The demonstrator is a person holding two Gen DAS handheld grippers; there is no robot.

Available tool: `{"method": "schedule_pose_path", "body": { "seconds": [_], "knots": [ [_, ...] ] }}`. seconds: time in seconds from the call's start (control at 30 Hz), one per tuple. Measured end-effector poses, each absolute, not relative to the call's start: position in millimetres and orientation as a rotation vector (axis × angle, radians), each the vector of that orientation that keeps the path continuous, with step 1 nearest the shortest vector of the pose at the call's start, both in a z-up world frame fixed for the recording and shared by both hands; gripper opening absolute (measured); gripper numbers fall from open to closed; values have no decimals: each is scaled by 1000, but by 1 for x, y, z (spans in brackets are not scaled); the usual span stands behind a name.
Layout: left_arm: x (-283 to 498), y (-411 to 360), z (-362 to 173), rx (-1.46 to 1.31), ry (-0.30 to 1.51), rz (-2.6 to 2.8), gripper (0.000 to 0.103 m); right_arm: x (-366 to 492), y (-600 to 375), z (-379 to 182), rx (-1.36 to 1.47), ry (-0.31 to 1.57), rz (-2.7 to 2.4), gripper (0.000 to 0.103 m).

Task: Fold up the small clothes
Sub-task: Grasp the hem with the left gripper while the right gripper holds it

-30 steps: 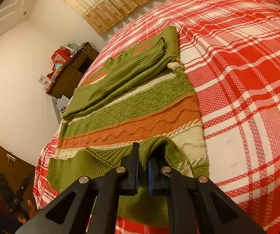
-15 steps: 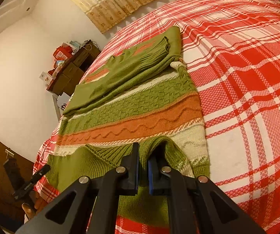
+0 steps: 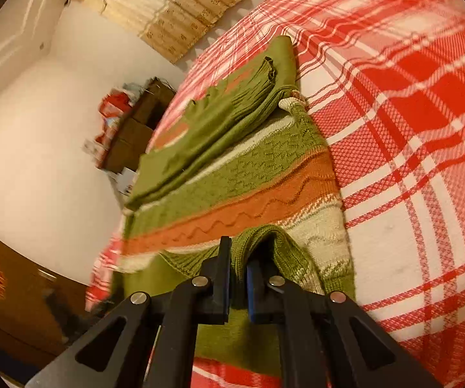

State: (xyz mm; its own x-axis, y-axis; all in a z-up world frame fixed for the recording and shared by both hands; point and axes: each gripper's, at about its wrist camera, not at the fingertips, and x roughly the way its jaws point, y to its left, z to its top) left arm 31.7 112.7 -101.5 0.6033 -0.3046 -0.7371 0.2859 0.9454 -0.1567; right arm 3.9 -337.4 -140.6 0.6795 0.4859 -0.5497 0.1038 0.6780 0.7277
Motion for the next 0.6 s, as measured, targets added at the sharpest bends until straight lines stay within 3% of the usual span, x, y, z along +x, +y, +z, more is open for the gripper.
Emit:
{"method": "schedule_pose_path", "body": {
  "seconds": [0.07,0.3,0.4,0.43,0.53,0.6],
  "knots": [
    [34,116,-101,-41,868,-345,23,3,-344,-138,873,791,285,8],
    [34,115,-102,-34,865,-352,25,-5,-365,-119,963,696,366,10],
    [35,115,-103,-25,855,-357,23,-5,-365,-114,950,700,386,16],
    [35,115,-103,-26,855,-358,22,-6,-365,-114,958,695,394,25],
    [38,116,-102,-39,860,-356,21,-13,-379,-114,1061,632,400,82],
    [40,116,-102,-45,864,-358,21,-22,-388,-106,1059,592,377,83]
  ]
}}
